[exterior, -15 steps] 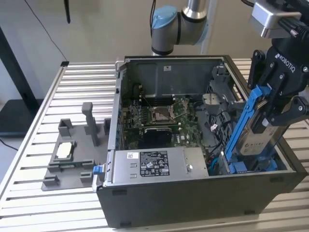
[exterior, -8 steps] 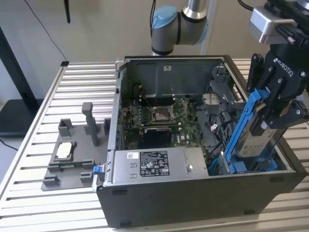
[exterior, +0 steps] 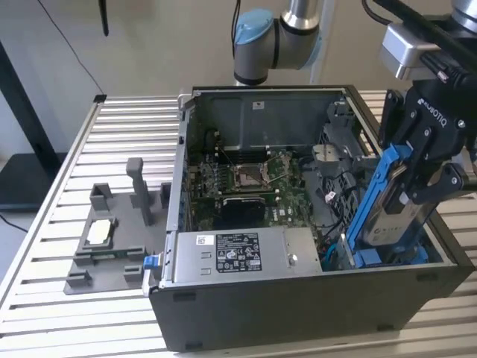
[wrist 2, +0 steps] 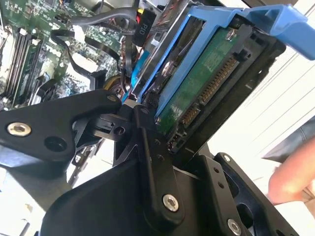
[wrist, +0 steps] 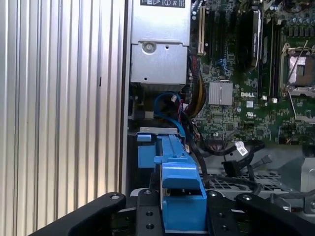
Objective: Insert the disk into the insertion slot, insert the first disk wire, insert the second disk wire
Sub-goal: 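Insert the disk into the insertion slot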
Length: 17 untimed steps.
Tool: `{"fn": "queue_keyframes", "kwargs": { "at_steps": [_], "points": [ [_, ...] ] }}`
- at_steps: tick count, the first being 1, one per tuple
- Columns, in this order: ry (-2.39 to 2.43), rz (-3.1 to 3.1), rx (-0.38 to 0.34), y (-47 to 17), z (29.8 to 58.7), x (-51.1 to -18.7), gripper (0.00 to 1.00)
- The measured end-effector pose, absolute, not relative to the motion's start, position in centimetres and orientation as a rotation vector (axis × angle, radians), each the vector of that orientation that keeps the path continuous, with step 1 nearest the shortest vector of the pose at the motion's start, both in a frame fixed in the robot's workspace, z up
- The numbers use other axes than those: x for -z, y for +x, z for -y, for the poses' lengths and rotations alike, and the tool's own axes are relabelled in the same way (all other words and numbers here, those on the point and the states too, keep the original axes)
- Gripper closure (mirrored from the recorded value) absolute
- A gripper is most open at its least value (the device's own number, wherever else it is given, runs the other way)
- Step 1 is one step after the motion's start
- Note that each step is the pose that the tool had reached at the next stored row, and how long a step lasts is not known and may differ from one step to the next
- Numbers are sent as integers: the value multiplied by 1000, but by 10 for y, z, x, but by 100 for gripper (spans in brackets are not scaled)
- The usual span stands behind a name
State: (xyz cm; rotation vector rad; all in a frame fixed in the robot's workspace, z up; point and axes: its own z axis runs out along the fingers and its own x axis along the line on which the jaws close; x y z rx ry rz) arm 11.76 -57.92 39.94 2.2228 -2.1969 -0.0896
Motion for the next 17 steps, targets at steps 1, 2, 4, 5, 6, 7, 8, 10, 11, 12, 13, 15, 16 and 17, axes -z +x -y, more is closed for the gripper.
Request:
{"fn": "queue_keyframes", "kwargs": {
  "at_steps": [1, 2, 4, 5, 6, 7, 8, 10, 11, 12, 13, 15, 16, 17],
  "points": [
    [2223, 2196, 89, 118, 579, -398, 68],
    [2224, 2196, 90, 118, 579, -396, 68],
    [2224, 2195, 90, 118, 579, -392, 68],
    [2225, 2195, 89, 118, 579, -390, 68],
    [2225, 2195, 89, 118, 579, -389, 68],
    [2225, 2194, 90, 118, 579, -387, 68],
    [2225, 2194, 90, 119, 579, -385, 68],
    [2225, 2194, 89, 119, 578, -382, 68],
    [2225, 2194, 89, 119, 578, -382, 68],
    [2225, 2194, 90, 119, 578, -381, 68],
    [2225, 2194, 90, 119, 578, -381, 68],
    [2225, 2194, 89, 119, 578, -381, 68],
    [2225, 2194, 89, 119, 578, -381, 66],
    [2225, 2194, 89, 119, 578, -381, 66]
  ]
}}
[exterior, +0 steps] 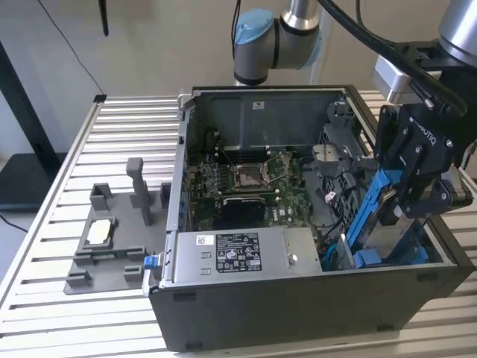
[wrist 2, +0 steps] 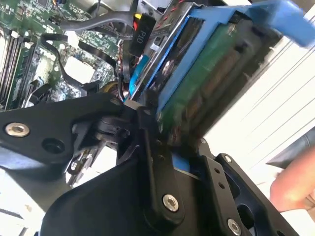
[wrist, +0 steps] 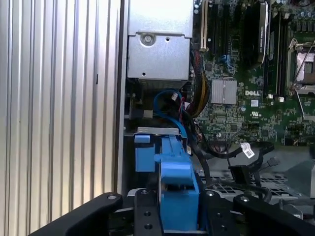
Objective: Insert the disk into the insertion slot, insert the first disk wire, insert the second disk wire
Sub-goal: 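Insert the disk into the insertion slot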
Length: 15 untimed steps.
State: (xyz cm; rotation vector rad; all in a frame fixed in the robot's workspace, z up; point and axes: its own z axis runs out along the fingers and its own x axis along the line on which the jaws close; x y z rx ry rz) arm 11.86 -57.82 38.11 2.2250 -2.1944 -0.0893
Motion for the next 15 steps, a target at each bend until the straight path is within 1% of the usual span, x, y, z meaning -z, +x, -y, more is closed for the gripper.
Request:
{"fn": "queue_keyframes", "kwargs": {
  "at_steps": [1, 10, 15],
  "points": [
    [2225, 2195, 90, 119, 578, -381, 60],
    [2228, 2198, 86, 118, 576, -400, 60],
    [2269, 2235, 50, 119, 574, -400, 60]
  ]
}}
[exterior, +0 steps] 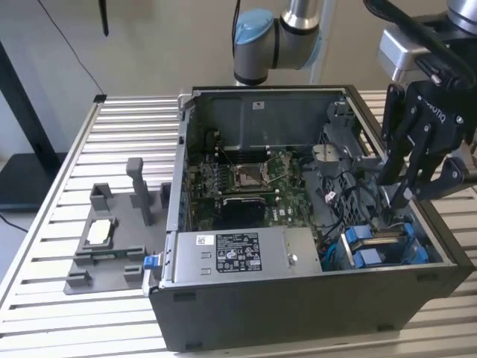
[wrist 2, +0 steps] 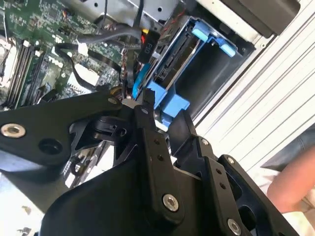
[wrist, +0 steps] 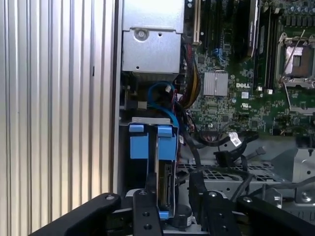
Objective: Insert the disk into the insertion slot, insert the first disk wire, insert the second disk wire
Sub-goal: 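Insert the disk into the insertion slot, then insert the first disk wire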
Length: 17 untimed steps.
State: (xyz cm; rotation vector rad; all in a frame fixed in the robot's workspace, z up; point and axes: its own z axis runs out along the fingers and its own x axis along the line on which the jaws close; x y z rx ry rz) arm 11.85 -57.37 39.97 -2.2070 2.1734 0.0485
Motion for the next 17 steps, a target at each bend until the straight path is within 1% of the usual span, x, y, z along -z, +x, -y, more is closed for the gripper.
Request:
{"fn": "queue_keyframes", "kwargs": {
  "at_steps": [5, 17],
  "points": [
    [-2165, -2129, -16, 119, 571, -400, 60],
    [-2126, -2091, -25, 125, 564, -400, 60]
  ]
}}
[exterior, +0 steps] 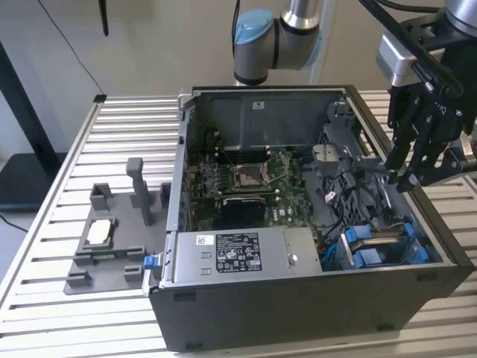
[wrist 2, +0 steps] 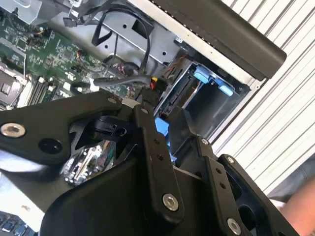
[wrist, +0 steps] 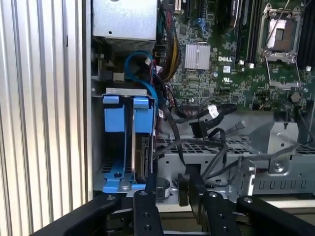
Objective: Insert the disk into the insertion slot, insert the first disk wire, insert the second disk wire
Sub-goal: 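Insert the first disk wire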
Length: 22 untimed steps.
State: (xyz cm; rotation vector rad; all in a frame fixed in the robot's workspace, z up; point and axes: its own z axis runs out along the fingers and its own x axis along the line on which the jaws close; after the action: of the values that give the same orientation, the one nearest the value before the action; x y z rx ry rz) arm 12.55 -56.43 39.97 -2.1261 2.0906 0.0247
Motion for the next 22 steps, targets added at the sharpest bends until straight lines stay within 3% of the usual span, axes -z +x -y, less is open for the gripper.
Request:
{"fn": "queue_keyframes", "kwargs": {
  "at_steps": [22],
  "points": [
    [-2136, -2039, -74, 135, 561, -393, 60]
  ]
}}
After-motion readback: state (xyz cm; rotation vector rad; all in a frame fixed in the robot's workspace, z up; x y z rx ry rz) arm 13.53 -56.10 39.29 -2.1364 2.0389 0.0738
